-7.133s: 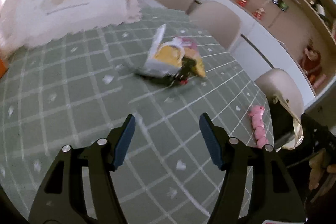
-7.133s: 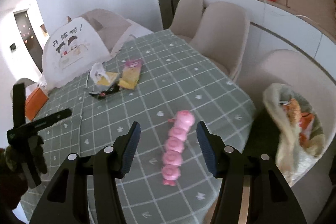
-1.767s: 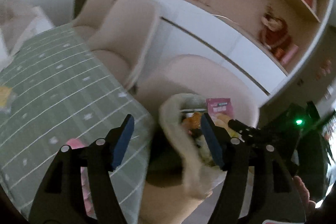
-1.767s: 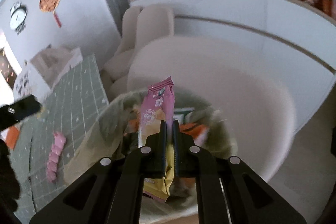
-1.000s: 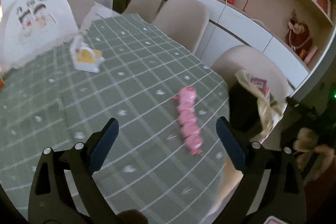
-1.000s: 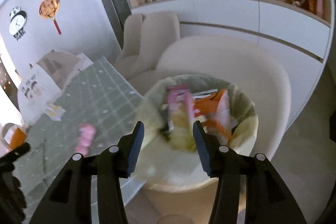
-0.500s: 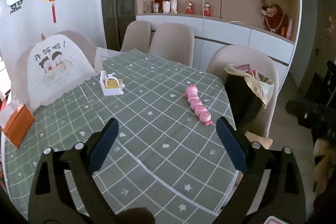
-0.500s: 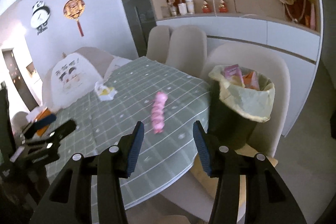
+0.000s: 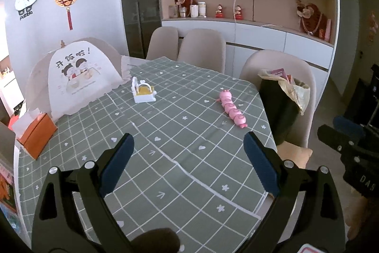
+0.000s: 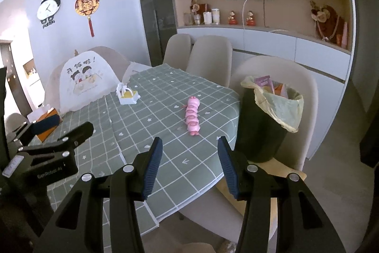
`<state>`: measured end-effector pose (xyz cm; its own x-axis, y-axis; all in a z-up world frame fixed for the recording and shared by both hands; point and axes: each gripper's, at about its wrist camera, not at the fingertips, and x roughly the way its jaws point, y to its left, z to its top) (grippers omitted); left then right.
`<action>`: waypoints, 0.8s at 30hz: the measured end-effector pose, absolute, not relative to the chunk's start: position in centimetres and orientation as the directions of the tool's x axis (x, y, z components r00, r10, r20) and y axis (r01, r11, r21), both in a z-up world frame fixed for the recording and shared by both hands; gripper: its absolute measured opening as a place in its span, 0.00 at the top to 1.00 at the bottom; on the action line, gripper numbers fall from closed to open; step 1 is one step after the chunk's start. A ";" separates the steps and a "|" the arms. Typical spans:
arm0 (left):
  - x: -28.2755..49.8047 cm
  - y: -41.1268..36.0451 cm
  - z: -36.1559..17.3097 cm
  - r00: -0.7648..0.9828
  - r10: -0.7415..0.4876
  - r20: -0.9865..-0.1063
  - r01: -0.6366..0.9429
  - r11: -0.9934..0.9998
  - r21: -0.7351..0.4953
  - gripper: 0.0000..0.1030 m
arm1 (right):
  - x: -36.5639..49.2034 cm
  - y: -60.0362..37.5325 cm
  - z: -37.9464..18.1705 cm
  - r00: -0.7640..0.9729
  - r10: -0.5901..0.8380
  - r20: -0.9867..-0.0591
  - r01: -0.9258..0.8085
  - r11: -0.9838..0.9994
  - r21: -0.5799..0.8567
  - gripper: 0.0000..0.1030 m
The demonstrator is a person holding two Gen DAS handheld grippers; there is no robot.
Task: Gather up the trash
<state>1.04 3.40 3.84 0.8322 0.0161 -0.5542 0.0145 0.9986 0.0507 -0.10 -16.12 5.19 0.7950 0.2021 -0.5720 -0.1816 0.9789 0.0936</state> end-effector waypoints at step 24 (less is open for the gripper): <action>0.4 4.4 4.4 0.830 0.008 -0.558 0.014 0.999 0.036 0.14 | -0.7 -15.3 6.2 0.800 0.216 -0.560 -0.198 0.976 0.092 0.55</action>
